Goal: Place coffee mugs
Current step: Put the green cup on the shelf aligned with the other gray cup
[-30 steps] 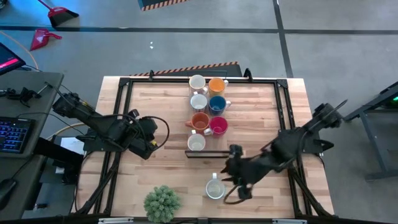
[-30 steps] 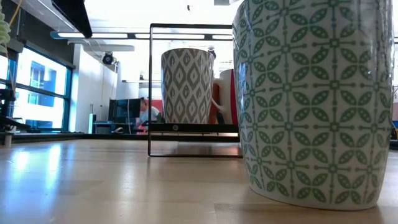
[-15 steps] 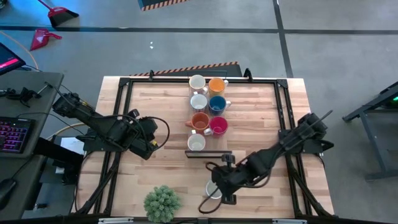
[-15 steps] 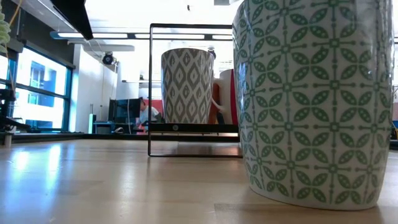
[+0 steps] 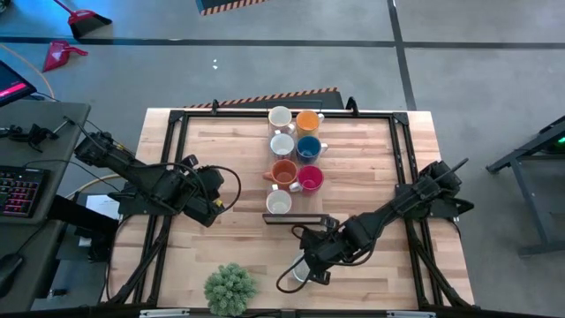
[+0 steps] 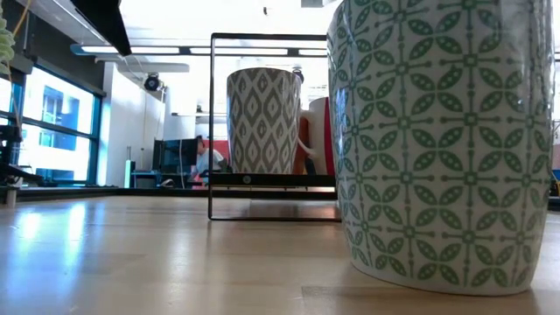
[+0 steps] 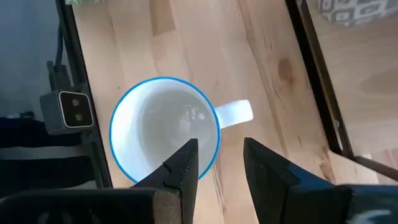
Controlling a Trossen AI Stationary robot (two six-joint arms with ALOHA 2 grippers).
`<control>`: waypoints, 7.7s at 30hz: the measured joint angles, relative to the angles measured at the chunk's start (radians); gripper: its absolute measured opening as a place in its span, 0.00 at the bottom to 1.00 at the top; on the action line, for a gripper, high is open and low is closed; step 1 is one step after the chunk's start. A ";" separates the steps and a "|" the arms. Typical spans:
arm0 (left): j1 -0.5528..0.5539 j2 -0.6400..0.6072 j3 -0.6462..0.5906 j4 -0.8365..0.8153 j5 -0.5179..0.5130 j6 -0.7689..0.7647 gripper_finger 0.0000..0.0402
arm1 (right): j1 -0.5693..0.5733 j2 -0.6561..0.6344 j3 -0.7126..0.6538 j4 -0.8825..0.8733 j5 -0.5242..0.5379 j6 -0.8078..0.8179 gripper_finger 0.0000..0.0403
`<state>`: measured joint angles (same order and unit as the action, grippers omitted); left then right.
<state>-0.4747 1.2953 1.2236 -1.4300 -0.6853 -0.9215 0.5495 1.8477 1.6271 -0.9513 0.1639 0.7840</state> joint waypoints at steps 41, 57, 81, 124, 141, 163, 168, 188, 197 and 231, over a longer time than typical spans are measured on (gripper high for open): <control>0.000 0.000 0.000 0.008 -0.007 0.042 0.37 | -0.112 0.066 -0.007 0.115 -0.199 -0.706 0.26; 0.000 0.000 0.001 0.010 -0.006 0.043 0.37 | -0.091 0.111 -0.006 0.215 -0.223 -0.708 0.26; 0.000 0.000 0.001 0.021 -0.006 0.042 0.37 | -0.099 0.185 -0.006 0.262 -0.219 -0.687 0.26; 0.000 0.000 0.001 0.029 -0.007 0.043 0.37 | -0.060 0.202 0.327 0.017 0.081 -0.468 0.00; 0.000 0.000 0.001 0.029 -0.007 0.042 0.37 | -0.088 0.194 0.727 -0.562 0.298 -0.107 0.00; 0.000 0.000 0.001 0.029 0.000 0.036 0.37 | -0.307 0.100 0.589 -0.619 0.354 -0.109 0.00; 0.000 0.000 0.001 0.029 0.000 0.036 0.37 | -0.334 0.101 0.507 -0.620 0.316 -0.106 0.00; 0.000 0.000 0.001 0.029 0.001 0.059 0.37 | -0.335 0.101 0.463 -0.619 0.197 -0.067 0.00; 0.000 0.000 0.001 0.029 0.001 0.059 0.37 | -0.349 0.101 0.463 -0.620 0.145 0.001 0.00; 0.001 0.000 0.000 0.029 0.002 0.060 0.37 | -0.373 0.101 0.212 -0.499 0.023 0.100 0.00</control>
<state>-0.4736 1.2957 1.2240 -1.4010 -0.6838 -0.8612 0.1761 1.9488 1.8394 -1.4506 0.1869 0.8839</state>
